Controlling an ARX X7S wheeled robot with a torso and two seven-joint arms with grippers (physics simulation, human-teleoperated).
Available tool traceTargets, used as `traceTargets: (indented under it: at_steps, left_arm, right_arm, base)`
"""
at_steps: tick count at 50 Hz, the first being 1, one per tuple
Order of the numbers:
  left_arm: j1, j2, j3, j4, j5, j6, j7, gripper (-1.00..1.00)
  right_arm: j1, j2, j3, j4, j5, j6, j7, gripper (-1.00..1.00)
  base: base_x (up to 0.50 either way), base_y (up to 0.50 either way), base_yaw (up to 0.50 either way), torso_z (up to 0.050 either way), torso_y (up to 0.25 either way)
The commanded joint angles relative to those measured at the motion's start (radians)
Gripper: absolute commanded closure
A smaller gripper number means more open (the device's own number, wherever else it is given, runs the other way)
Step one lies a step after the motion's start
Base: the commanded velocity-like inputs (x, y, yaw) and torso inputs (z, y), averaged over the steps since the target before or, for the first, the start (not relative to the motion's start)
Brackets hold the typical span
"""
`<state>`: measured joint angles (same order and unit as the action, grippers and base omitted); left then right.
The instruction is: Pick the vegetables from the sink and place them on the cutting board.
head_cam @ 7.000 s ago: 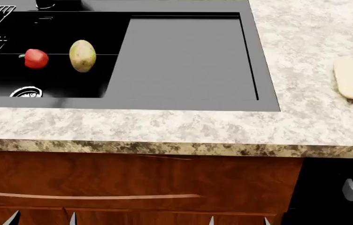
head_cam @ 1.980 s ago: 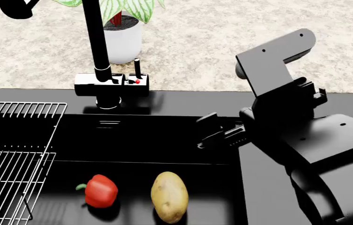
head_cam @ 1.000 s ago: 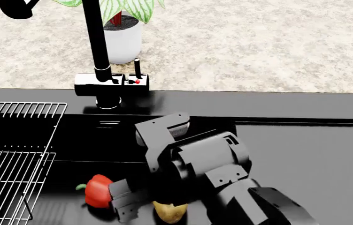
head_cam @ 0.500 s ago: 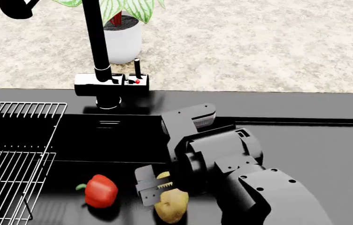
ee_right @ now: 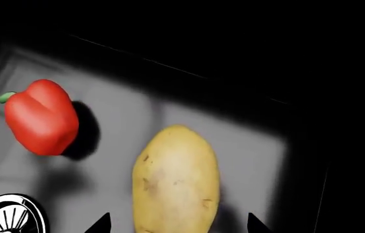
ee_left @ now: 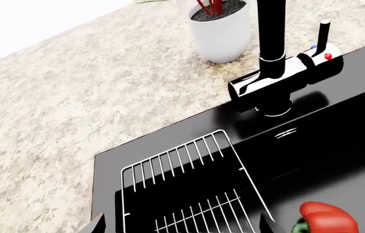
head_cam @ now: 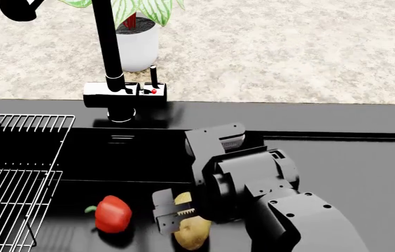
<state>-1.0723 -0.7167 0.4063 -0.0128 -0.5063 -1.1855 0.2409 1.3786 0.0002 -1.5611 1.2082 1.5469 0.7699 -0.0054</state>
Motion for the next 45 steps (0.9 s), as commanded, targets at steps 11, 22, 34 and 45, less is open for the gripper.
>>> traceTargets:
  at_steps: [11,22,34,45]
  left_arm:
    - [0.023,-0.041,-0.027,0.036,-0.029,0.039,0.038,-1.00]
    - [0.002,0.049,-0.001,-0.001,-0.002,0.035,-0.022,-1.00]
    - [0.016,0.005,-0.029,0.030,-0.025,0.025,-0.008,-1.00]
    - [0.039,-0.045,-0.067,0.070,-0.054,0.013,0.005,-1.00]
  right_arm:
    - [0.012,0.000,-0.006,-0.013,0.002,-0.034,-0.008,-1.00]
    - [0.015,0.000,-0.005,-0.029,0.000,-0.034,0.003,-1.00]
    - [0.068,0.000,-0.006,-0.081,-0.048,-0.046,0.011,1.00]
    - [0.172,0.000,0.001,-0.143,-0.045,-0.012,0.016,1.00]
  base:
    - [0.00,0.00,0.00,0.020,-0.225]
    - [0.00,0.00,0.00,0.022,-0.230]
    - [0.00,0.00,0.00,0.001,-0.005]
    - [0.00,0.00,0.00,0.000,0.000]
